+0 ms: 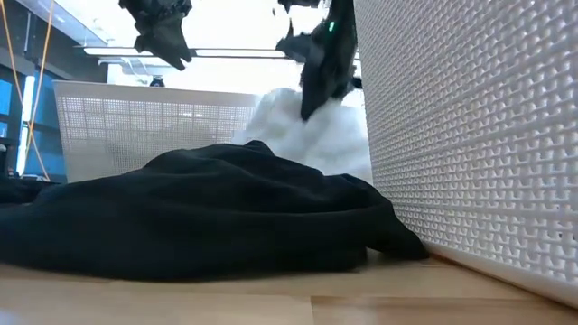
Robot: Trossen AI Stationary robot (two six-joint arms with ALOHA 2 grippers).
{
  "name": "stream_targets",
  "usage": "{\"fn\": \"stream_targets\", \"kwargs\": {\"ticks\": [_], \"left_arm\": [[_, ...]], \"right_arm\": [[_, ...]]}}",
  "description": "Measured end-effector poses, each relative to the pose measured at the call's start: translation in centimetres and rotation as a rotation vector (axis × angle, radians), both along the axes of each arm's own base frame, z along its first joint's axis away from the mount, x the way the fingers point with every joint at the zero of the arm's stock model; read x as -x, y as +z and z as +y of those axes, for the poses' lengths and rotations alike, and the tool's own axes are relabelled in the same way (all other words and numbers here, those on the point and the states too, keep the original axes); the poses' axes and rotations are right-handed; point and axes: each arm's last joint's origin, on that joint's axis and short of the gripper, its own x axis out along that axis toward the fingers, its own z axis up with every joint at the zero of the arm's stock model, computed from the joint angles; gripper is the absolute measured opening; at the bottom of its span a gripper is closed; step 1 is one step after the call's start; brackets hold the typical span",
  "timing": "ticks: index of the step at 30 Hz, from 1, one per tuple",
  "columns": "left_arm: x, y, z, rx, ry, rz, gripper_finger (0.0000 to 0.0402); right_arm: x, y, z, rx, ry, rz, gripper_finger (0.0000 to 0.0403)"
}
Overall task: Sort clothes
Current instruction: Put the white dress into the bottom white bin
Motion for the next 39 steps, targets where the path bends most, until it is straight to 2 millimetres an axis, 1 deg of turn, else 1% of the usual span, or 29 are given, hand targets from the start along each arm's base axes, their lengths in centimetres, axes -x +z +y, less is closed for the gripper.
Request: {"fn": "stream_targets", "kwargs": {"ticks": [2, 6, 11, 15, 20, 23, 25, 27, 29, 31, 33, 35, 37, 39], "left_arm": [[0.0, 0.1, -0.1, -0.003, -0.003, -0.003, 0.0184], [0.3, 0.3, -0.3, -0.01, -0.005, -0.014, 0.0184], [0.7, 0.6, -0.6, -0.019, -0.004, -0.028, 0.0184], [0.9, 0.8, -0.7, -0.024, -0.004, -0.037, 0.0184], [1.1, 0.9, -0.8, -0.024, 0.001, -0.044, 0.0184], [1.1, 0.9, -0.8, -0.024, 0.001, -0.045, 0.0184], [1.1, 0.9, -0.8, -0.023, 0.001, -0.045, 0.0184], [1.1, 0.9, -0.8, -0.022, 0.003, -0.046, 0.0184], [1.1, 0.9, -0.8, -0.022, 0.003, -0.046, 0.0184], [1.1, 0.9, -0.8, -0.022, 0.003, -0.046, 0.0184], [1.1, 0.9, -0.8, -0.022, 0.003, -0.046, 0.0184], [1.1, 0.9, -0.8, -0.022, 0.003, -0.046, 0.0184], [1.1, 0.9, -0.8, -0.022, 0.003, -0.046, 0.0184], [1.1, 0.9, -0.8, -0.022, 0.003, -0.046, 0.0184]], "right_arm": [[1.1, 2.7, 0.5, 0.041, -0.027, -0.04, 0.004], [3.8, 9.3, 1.0, 0.111, -0.07, -0.195, 0.004], [7.0, 15.8, 1.5, 0.188, -0.108, -0.361, 0.004], [10.3, 21.3, 2.2, 0.189, -0.082, -0.548, 0.004], [13.6, 26.1, 4.2, 0.153, 0.01, -0.735, 0.004], [15.7, 28.1, 5.7, 0.083, 0.101, -0.877, 0.0042], [17.0, 28.5, 6.8, -0.019, 0.165, -0.927, 0.0041], [18.2, 28.3, 8.0, -0.158, 0.203, -0.929, 0.0041], [18.9, 27.7, 9.5, -0.298, 0.209, -0.883, 0.0041], [19.3, 26.6, 10.9, -0.406, 0.168, -0.8, 0.0041], [19.8, 25.1, 12.3, -0.494, 0.099, -0.7, 0.0041], [20.0, 23.3, 13.6, -0.551, 0.01, -0.589, 0.0042], [20.1, 20.8, 14.9, -0.562, -0.078, -0.467, 0.0042], [19.8, 18.2, 16.6, -0.571, -0.142, -0.38, 0.0042]]}}
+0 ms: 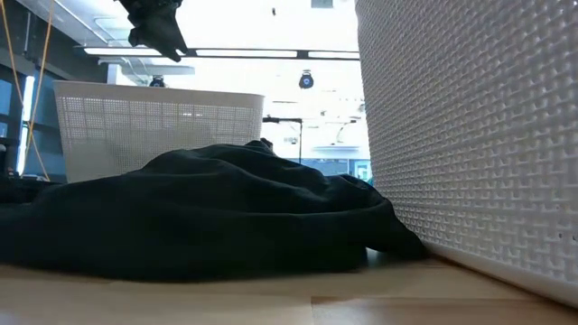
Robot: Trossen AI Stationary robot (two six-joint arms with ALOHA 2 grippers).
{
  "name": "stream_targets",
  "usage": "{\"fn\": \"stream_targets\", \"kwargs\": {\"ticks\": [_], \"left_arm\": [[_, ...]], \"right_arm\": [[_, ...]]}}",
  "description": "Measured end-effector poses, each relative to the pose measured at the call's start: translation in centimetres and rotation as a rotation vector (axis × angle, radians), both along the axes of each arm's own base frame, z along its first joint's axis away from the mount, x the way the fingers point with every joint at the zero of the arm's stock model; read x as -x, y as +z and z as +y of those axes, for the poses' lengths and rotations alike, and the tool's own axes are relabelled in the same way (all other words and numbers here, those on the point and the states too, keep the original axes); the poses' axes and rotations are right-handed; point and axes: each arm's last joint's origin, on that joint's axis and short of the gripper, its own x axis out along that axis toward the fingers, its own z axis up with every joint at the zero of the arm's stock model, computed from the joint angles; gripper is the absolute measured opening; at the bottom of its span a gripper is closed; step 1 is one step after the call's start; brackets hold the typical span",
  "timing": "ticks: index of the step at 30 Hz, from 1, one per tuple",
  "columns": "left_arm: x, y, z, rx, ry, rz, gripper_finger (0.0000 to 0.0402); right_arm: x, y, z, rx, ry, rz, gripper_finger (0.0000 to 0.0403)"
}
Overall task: Sort clothes
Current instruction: Put the white dress into the bottom white bin
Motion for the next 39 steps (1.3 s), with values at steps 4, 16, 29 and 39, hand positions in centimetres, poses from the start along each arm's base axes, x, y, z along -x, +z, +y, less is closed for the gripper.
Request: {"fn": "stream_targets", "kwargs": {"ticks": [4, 16, 29, 39], "left_arm": [[0.0, 0.0, 0.0, 0.0, 0.0, 0.0, 0.0184], [0.0, 0.0, 0.0, -0.002, -0.003, 0.001, 0.0184], [0.0, 0.0, 0.0, -0.002, -0.003, 0.002, 0.0184], [0.0, 0.0, 0.0, 0.001, 0.0, 0.0, 0.0184]], "right_arm": [[-0.7, -5.0, 3.2, -0.1, -0.005, 0.126, 0.0042], [-2.6, -20.3, 5.1, -0.312, -0.104, 0.261, 0.0044], [-2.7, -29.3, 0.3, -0.38, -0.145, 0.267, 0.0099], [-4.3, -27.9, -0.4, -0.537, -0.041, 0.377, 0.0206]]}}
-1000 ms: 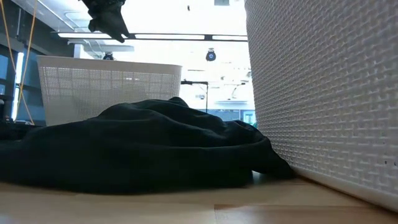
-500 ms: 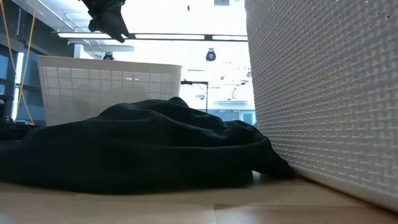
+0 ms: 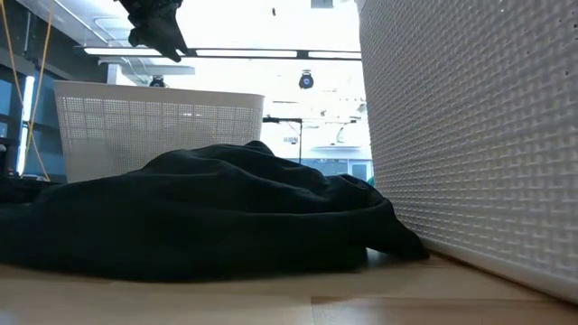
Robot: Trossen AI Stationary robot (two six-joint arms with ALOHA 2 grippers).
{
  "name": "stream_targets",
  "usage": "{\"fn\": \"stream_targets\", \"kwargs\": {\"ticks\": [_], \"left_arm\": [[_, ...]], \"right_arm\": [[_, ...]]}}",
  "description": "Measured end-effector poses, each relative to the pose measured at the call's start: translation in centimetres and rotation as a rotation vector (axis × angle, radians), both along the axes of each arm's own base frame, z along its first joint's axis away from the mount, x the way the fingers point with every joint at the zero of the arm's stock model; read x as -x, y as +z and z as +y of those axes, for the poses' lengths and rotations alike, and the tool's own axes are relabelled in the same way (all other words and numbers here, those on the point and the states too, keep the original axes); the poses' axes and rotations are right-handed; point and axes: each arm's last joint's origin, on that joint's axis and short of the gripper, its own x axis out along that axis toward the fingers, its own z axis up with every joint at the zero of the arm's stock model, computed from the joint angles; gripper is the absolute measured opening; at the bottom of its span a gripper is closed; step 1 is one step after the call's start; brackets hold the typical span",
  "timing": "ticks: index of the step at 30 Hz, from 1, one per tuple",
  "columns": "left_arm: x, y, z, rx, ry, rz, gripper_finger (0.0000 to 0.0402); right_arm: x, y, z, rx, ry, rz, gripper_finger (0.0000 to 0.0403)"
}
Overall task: Sort clothes
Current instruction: Put the white dress into the bottom white bin, then put the gray short into the top white bin
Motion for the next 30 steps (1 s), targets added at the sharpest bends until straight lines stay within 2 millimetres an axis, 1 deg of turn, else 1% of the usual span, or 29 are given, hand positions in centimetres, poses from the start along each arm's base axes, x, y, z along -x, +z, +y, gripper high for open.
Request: {"fn": "stream_targets", "kwargs": {"ticks": [4, 8, 11, 13, 17, 20, 22, 24, 26, 28, 30], "left_arm": [[0.0, 0.0, 0.0, 0.013, 0.016, -0.009, 0.0184], [-0.1, 0.0, -0.1, 0.014, 0.01, -0.01, 0.0184], [-0.2, 0.0, -0.3, 0.014, 0.0, -0.01, 0.0184], [-0.3, 0.0, -0.4, 0.013, -0.007, -0.012, 0.0184], [-0.5, 0.1, -0.6, 0.008, -0.024, -0.023, 0.0184], [-0.6, 0.1, -0.8, 0.019, -0.023, -0.032, 0.0184], [-0.7, 0.1, -0.9, 0.029, -0.017, -0.039, 0.0184], [-0.7, 0.1, -1.0, 0.04, -0.01, -0.046, 0.0184], [-0.8, 0.1, -1.1, 0.054, 0.0, -0.054, 0.0184], [-0.8, 0.1, -1.2, 0.07, 0.014, -0.063, 0.0184], [-0.8, 0.1, -1.2, 0.092, 0.034, -0.072, 0.0184]], "right_arm": [[-1.5, 3.4, 1.0, -0.052, 0.024, -0.072, 0.0207], [-2.8, 7.6, 1.7, -0.108, 0.088, -0.128, 0.0208], [-3.2, 11.4, 1.4, -0.101, 0.122, -0.185, 0.0208], [-3.4, 14.0, 0.5, -0.057, 0.133, -0.239, 0.0208], [-2.7, 18.5, -3.0, 0.188, 0.144, -0.3, 0.0208], [-1.6, 21.3, -6.4, 0.441, 0.12, -0.281, 0.0208], [-0.8, 22.6, -8.7, 0.626, 0.111, -0.234, 0.0208], [-0.1, 23.4, -11.0, 0.781, 0.113, -0.181, 0.0208], [0.2, 23.8, -13.3, 0.887, 0.124, -0.125, 0.0208], [0.3, 23.6, -15.7, 0.941, 0.127, -0.066, 0.0208], [0.2, 23.0, -17.9, 0.973, 0.13, -0.02, 0.0209]]}}
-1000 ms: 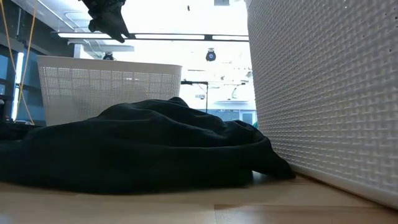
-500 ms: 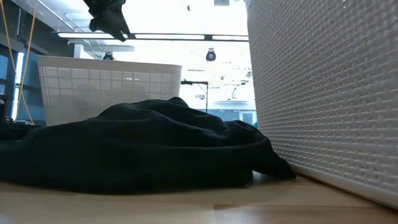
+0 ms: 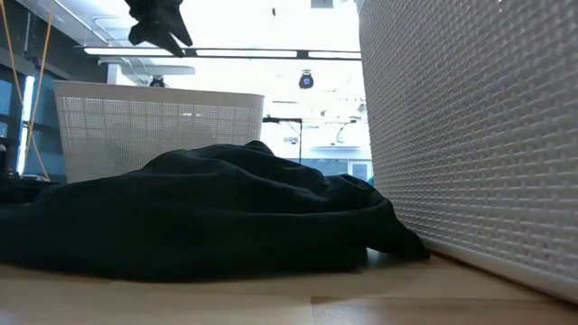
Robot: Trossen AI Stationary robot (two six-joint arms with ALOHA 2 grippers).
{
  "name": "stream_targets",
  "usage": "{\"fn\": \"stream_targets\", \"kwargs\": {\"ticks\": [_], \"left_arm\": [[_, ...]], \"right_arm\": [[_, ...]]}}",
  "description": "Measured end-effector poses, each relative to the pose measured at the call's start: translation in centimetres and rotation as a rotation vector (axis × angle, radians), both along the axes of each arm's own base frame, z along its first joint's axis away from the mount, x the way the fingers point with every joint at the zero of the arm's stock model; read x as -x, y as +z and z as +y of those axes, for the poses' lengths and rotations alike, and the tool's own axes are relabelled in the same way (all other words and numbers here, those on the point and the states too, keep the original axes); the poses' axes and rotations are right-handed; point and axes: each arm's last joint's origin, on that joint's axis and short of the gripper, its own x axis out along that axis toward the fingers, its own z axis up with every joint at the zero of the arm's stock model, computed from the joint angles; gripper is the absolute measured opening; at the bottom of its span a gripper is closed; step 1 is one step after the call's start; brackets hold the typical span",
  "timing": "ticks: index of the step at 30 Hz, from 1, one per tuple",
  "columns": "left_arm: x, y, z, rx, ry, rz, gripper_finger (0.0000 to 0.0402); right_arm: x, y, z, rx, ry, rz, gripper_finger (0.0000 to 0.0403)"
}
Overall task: Sort clothes
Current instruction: Put the gray short into the top white bin
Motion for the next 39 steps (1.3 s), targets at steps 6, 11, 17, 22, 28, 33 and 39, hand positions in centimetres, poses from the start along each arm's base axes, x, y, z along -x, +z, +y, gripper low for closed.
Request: {"fn": "stream_targets", "kwargs": {"ticks": [6, 11, 17, 22, 28, 33, 39], "left_arm": [[-0.6, -0.1, -0.2, 0.055, 0.04, -0.034, 0.0184], [-2.4, -0.6, -2.4, -0.058, -0.224, 0.06, 0.0172], [-4.7, -1.7, -7.0, -0.225, -0.645, 0.193, 0.0148], [-6.6, -3.7, -8.8, -0.083, -0.544, 0.265, 0.0145], [-8.6, -8.1, -8.8, 0.108, -0.152, 0.342, 0.0152], [-10.6, -12.5, -8.7, 0.128, -0.1, 0.303, 0.0169], [-13.1, -16.5, -8.7, -0.094, -0.277, 0.343, 0.0207]], "right_arm": [[-1.7, -3.5, -4.8, 0.093, -0.001, 0.0, 0.0209], [-2.9, -5.4, -5.7, 0.126, -0.004, -0.075, 0.0209], [-3.6, -5.6, -4.8, 0.139, 0.09, -0.099, 0.0209], [-3.4, -5.3, -4.2, 0.178, 0.18, -0.074, 0.0209], [-3.3, -5.4, -4.2, 0.21, 0.244, -0.042, 0.0209], [-3.2, -5.5, -4.2, 0.221, 0.296, -0.009, 0.0209], [-2.8, -5.8, -4.0, 0.21, 0.328, 0.054, 0.0209]]}}
